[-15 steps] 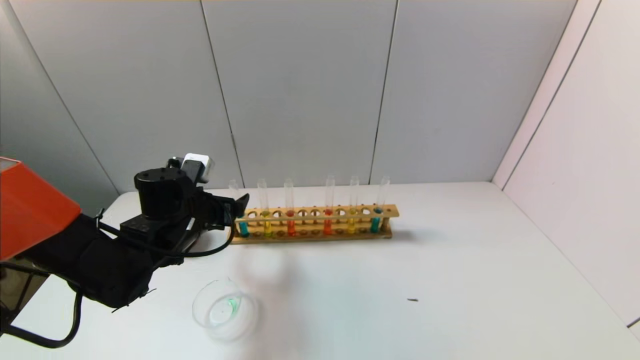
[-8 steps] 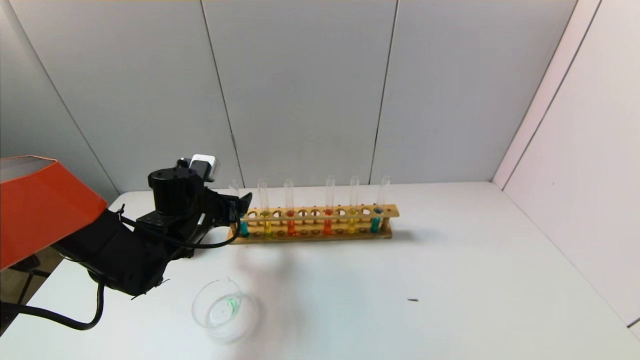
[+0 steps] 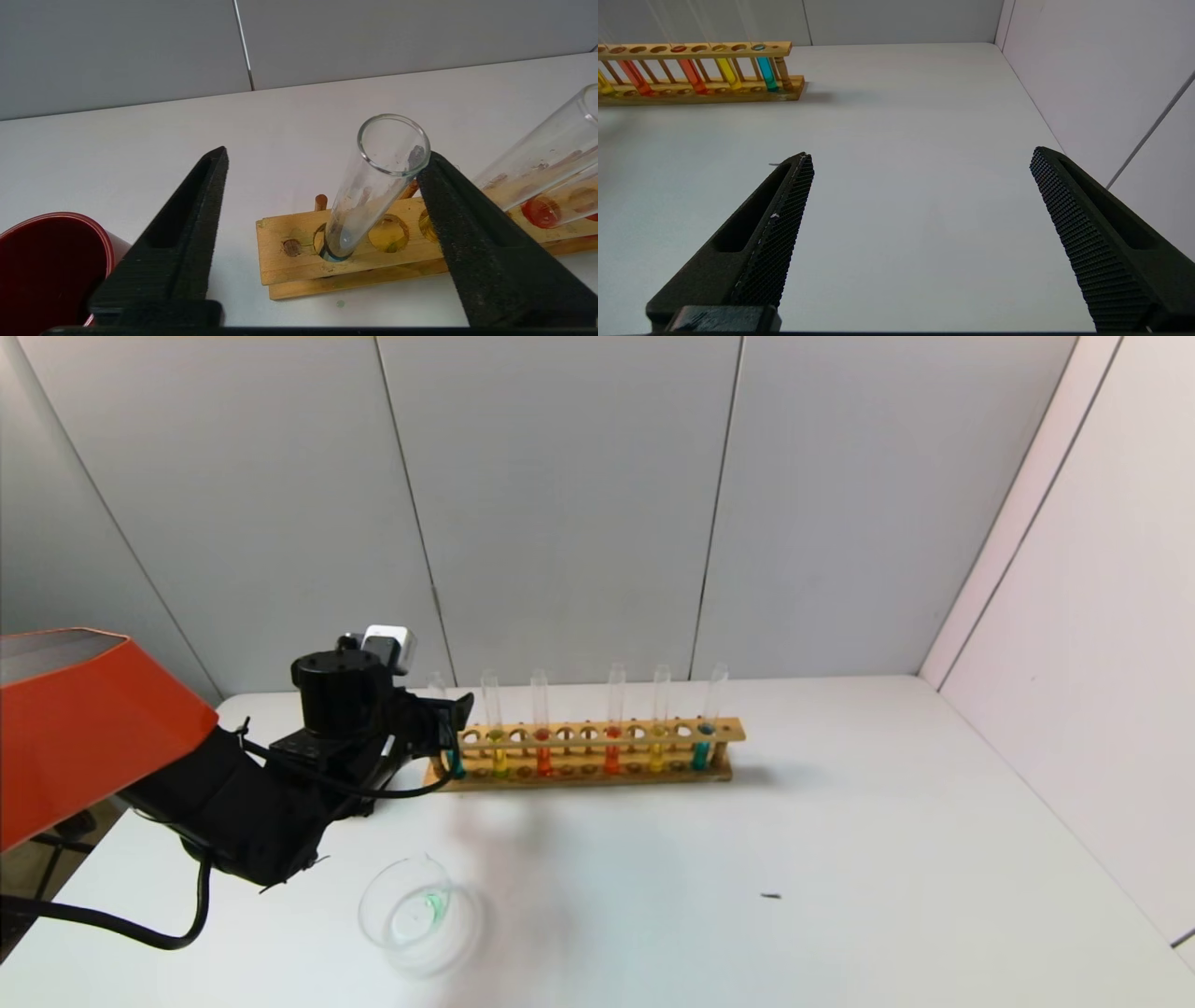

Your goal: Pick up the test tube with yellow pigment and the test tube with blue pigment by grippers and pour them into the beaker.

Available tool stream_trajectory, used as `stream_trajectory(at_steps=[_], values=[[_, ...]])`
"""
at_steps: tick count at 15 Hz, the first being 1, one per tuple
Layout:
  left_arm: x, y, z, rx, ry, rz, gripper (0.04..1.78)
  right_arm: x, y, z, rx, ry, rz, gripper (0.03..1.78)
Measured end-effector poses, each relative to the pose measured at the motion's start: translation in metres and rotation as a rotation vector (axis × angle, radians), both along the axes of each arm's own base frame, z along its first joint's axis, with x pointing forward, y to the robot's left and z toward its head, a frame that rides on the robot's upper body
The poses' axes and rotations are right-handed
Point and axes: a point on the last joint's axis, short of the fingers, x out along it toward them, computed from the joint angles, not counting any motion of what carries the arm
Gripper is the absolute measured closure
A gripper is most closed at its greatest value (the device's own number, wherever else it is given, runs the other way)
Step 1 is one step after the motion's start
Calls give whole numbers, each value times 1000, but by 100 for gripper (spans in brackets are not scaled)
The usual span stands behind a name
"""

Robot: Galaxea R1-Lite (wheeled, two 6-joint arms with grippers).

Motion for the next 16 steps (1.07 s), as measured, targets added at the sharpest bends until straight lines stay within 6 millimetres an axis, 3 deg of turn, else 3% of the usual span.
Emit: stream_trajectory(at_steps=[4, 6, 16], values=[[3, -1, 0, 2, -5, 11, 121, 0, 0, 0, 0, 0, 0, 11], [3, -1, -1, 3, -5, 9, 147, 0, 0, 0, 0, 0, 0, 11], [4, -1, 2, 8, -10, 11, 150, 0, 0, 0, 0, 0, 0, 11]])
